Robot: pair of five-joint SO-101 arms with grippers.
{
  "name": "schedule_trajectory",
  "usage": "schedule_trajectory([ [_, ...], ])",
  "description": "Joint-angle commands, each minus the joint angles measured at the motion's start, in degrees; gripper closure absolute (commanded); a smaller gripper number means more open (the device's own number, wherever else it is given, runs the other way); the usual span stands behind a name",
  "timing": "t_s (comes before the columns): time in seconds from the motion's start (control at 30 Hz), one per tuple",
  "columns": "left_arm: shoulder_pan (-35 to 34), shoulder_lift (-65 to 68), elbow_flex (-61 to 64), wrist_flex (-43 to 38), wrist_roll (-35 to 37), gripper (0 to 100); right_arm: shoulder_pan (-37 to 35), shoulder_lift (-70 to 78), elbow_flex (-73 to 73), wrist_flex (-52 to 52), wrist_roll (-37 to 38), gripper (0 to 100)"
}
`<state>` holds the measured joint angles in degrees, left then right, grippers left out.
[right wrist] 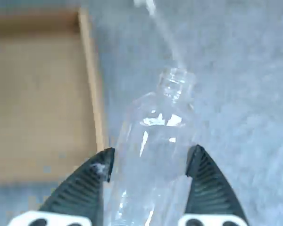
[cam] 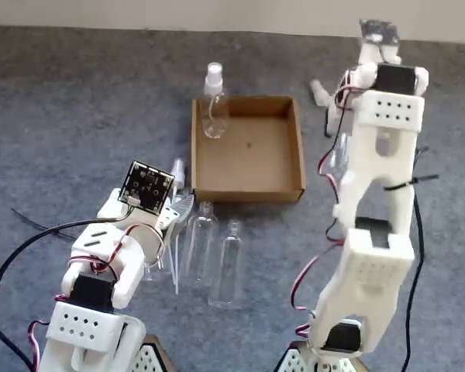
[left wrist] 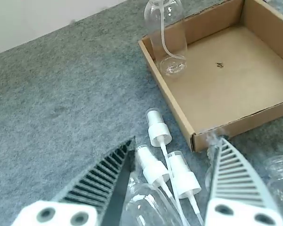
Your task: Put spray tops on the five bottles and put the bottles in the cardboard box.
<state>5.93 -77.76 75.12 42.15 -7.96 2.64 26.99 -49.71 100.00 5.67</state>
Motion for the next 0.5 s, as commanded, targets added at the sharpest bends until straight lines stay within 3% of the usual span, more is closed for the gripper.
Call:
schedule_trajectory([
  [0.0,-0.57,0.04,-0.13,-1.58,0.26,76,0.31,-14.81,23.78,0.75,8.79,90.4],
  [0.2,-0.57,0.04,-0.13,-1.58,0.26,76,0.13,-29.85,51.30,-7.52,12.84,90.4],
  [0.47,-0.66,0.04,-0.13,-1.58,0.26,76,-8.57,-54.11,82.59,-16.40,18.81,90.4],
])
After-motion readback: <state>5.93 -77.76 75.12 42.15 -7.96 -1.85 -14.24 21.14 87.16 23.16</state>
